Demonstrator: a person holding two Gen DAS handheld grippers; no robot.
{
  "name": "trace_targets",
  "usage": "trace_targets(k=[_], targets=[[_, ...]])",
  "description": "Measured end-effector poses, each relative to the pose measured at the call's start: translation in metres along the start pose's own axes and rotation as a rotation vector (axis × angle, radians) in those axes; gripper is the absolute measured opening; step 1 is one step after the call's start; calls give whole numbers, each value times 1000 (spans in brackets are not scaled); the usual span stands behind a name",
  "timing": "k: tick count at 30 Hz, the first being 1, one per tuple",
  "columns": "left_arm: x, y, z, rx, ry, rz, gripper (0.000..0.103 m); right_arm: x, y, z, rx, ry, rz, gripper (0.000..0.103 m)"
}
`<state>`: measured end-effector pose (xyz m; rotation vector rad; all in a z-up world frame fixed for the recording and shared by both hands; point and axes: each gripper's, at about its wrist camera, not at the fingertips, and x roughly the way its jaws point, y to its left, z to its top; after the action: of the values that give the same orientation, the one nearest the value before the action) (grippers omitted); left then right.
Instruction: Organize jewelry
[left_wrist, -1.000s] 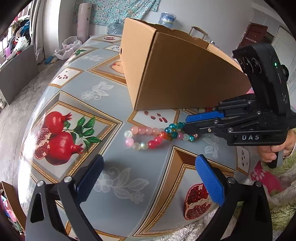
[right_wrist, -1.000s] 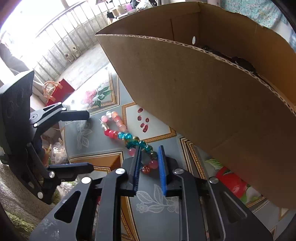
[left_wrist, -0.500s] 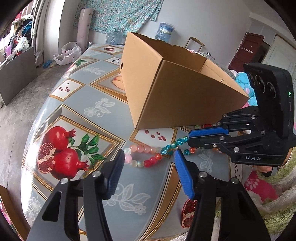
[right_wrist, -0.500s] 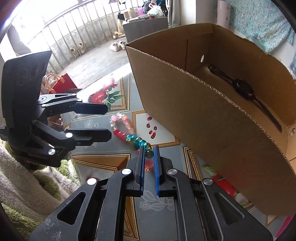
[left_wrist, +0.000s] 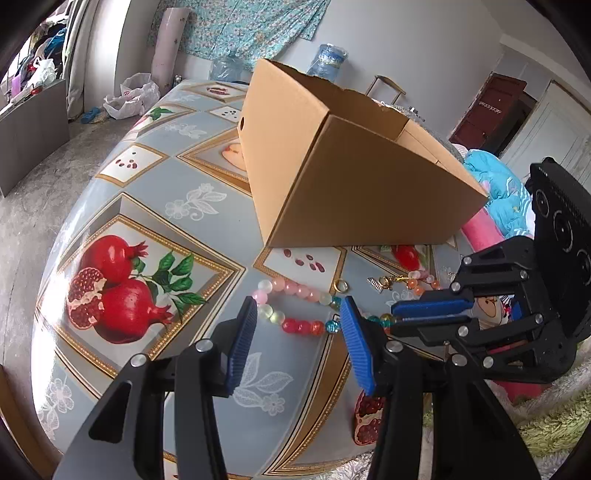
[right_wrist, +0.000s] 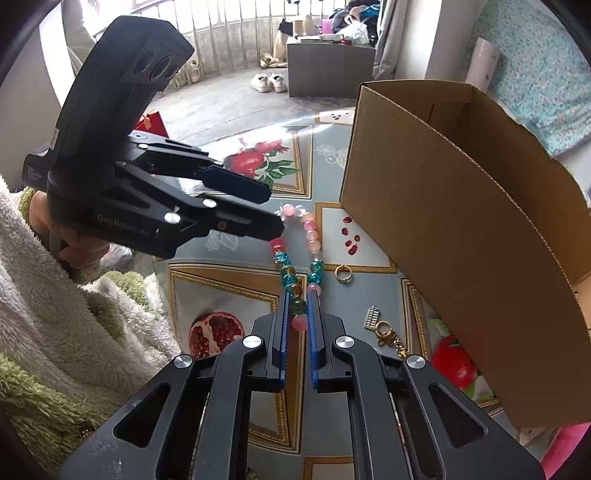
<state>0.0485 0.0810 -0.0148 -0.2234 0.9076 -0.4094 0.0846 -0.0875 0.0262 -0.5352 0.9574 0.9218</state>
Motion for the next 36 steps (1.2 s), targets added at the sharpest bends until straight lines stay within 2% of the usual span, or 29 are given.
trace_targets(k=[4, 8, 11, 16, 21, 28, 30, 32, 36], targets=[[3, -2, 4, 4, 0, 11, 46, 4, 9, -4, 29, 15, 49, 9], [11, -7, 4, 37, 30, 50, 46, 4, 5, -9, 103, 16, 103, 23], [15, -10, 0, 64, 53, 78, 46, -7, -6, -18, 213, -10, 139, 25], [23, -15, -5, 113, 85, 139, 46, -21, -35, -33, 477, -47, 207, 29], [26, -18, -1, 129, 81, 171, 46, -15, -49, -38, 611, -58, 191, 29], [27, -17, 11, 169, 51, 222, 45, 0, -41, -27, 597, -44, 130, 26], [31, -18, 13, 193, 57, 238, 40, 4, -37, -23, 578, -35, 128, 22], [35, -16, 14, 201, 66, 248, 32, 11, -31, -19, 554, -17, 109, 13], [41, -16, 14, 226, 78, 260, 22, 17, -27, -17, 513, 3, 72, 2]])
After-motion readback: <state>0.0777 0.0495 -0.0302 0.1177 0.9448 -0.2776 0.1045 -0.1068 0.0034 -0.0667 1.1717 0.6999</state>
